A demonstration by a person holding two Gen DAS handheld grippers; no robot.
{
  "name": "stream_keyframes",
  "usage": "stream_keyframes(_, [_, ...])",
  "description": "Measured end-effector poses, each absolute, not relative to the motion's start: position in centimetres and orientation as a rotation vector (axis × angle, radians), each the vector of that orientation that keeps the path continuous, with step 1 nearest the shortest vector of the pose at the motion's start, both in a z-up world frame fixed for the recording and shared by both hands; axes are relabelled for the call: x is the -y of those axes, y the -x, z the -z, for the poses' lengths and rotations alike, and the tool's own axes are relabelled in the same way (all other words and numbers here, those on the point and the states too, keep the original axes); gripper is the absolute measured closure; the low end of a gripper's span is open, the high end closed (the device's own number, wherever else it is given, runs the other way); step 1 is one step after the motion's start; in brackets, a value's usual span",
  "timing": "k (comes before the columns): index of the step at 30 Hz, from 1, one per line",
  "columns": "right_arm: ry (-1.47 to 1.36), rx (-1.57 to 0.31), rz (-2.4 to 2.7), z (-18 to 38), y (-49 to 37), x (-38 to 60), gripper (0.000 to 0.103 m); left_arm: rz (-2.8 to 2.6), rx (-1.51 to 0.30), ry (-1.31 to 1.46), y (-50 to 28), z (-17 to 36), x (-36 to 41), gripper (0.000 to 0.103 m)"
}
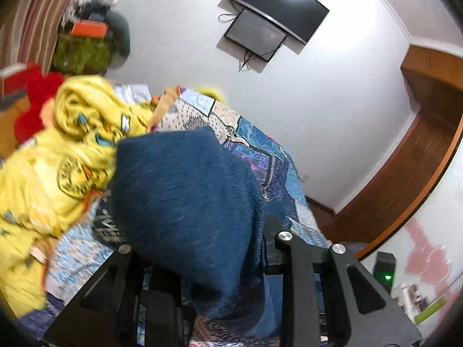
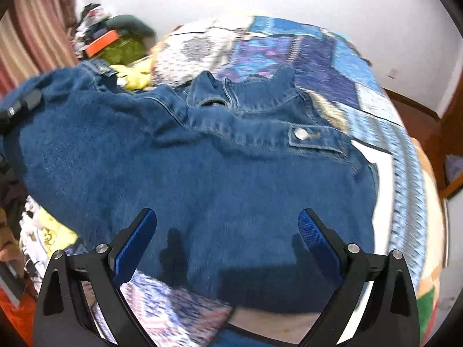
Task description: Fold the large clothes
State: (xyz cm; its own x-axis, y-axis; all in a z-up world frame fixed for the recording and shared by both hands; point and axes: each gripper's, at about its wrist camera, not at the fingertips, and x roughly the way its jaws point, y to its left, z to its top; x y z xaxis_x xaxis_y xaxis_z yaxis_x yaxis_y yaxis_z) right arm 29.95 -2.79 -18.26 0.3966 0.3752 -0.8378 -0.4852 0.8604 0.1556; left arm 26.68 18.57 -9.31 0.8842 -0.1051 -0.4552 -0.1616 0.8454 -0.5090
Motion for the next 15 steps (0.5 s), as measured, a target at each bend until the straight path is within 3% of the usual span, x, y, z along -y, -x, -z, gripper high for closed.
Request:
stream_keyframes(8, [0.132, -1.178, -0.612, 24.6, -31.1, -1.3, 0.004, -0.052, -0.557, 0.508, -27.8, 10.6, -17.2, 0.076])
stream_keyframes(15, [0.031, -1.135, -0.641, 22.4, -31.8, 3.9, 0.005, 0.003, -0.549, 0.411, -29.5, 8.8, -12.6, 0.076])
